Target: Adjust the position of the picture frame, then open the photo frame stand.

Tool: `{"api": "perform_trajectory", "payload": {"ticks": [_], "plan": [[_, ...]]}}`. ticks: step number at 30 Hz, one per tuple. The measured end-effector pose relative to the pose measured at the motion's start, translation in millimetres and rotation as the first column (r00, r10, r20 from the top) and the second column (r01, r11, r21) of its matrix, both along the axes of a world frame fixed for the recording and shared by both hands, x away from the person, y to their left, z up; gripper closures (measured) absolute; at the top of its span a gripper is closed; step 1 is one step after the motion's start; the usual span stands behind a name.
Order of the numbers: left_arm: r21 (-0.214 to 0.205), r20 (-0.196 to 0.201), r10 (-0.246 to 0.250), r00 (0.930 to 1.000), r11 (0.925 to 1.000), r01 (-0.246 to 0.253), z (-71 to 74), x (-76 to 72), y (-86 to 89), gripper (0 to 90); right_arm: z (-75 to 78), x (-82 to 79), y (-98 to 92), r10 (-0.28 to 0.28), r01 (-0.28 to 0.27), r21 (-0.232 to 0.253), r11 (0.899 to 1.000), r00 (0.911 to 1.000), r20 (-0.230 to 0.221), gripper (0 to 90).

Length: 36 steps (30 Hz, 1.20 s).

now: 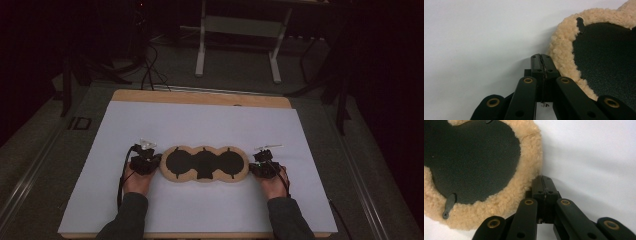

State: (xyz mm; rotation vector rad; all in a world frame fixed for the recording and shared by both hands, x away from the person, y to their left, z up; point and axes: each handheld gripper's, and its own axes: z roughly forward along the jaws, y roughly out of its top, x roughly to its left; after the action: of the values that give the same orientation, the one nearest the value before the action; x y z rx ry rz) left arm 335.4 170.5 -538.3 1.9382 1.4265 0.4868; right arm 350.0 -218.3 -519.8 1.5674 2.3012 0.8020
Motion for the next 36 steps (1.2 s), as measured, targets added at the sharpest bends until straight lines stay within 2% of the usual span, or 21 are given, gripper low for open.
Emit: {"api": "perform_trajectory", "payload": {"ticks": [3, 6, 9, 14, 17, 21, 25, 30, 36], "plan": [[0.013, -0.003, -0.001, 1.0, 0.9999, 0.001, 1.3, -1.4, -0.7, 90.0, -0.1, 0.2, -0.4, 0.008, -0.008, -0.003, 1.0, 1.0, 0.004, 90.0], [0.007, -0.007, 0.009, 0.9999, 0.9999, -0.009, 3.3, -4.5, 1.3, 89.7, -1.0, -2.0, -1.2, 0.018, -0.018, -0.009, 1.0, 0.9996, 0.021, 90.0], [0.03, 0.022, 0.022, 0.9995, 0.9993, -0.023, 8.5, -11.6, 2.8, 84.5, -1.7, -5.8, -4.2, 0.025, -0.025, 0.001, 1.0, 0.9992, 0.03, 90.0], [0.004, 0.059, 0.015, 0.9981, 0.9999, -0.015, 13.2, -21.1, 9.3, 80.4, -0.7, -15.1, -10.2, 0.036, -0.039, 0.034, 0.999, 0.9973, 0.064, 88.1], [-0.01, 0.082, 0.001, 0.9967, 1.0, 0.0, 13.9, -26.2, 13.7, 78.1, 0.5, -20.7, -12.0, 0.043, -0.047, 0.046, 0.998, 0.9958, 0.081, 86.0], [-0.055, 0.1, -0.01, 0.9949, 0.9983, 0.016, 18.9, -33.1, 19.5, 75.3, 5.0, -25.7, -14.9, 0.048, -0.054, 0.059, 0.997, 0.9936, 0.102, 82.9], [-0.083, 0.118, -0.032, 0.9925, 0.9956, 0.042, 22.6, -37.1, 20.4, 72.5, 5.6, -32.1, -19.1, 0.043, -0.051, 0.069, 0.996, 0.9933, 0.107, 80.2], [-0.093, 0.139, -0.059, 0.9886, 0.9931, 0.072, 25.3, -40.8, 17.9, 67.2, 6.4, -35.1, -23.5, 0.035, -0.047, 0.099, 0.994, 0.9925, 0.117, 77.2], [-0.068, 0.17, -0.13, 0.9769, 0.9874, 0.143, 29.6, -48.3, 9.5, 64.9, 5.4, -37.9, -25.1, 0.051, -0.067, 0.124, 0.99, 0.9898, 0.133, 71.9]]}}
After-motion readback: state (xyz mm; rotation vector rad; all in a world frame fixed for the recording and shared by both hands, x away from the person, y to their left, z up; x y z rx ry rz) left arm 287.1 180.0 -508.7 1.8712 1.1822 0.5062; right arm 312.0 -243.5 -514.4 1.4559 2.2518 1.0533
